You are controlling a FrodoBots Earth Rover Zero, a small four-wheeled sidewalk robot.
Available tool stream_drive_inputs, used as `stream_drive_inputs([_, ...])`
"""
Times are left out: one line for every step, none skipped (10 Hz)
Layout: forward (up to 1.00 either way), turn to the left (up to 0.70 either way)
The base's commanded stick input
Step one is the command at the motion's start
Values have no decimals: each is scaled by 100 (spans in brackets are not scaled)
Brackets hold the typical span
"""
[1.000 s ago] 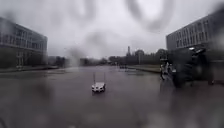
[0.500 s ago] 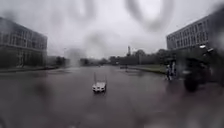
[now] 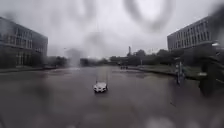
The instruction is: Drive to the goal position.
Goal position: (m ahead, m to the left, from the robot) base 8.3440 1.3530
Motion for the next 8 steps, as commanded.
stream_drive_inputs([100, 0])
stream_drive_inputs([100, 0])
stream_drive_inputs([100, 0])
stream_drive_inputs([100, 0])
stream_drive_inputs([100, 0])
stream_drive_inputs([100, 0])
stream_drive_inputs([100, 0])
stream_drive_inputs([100, 0])
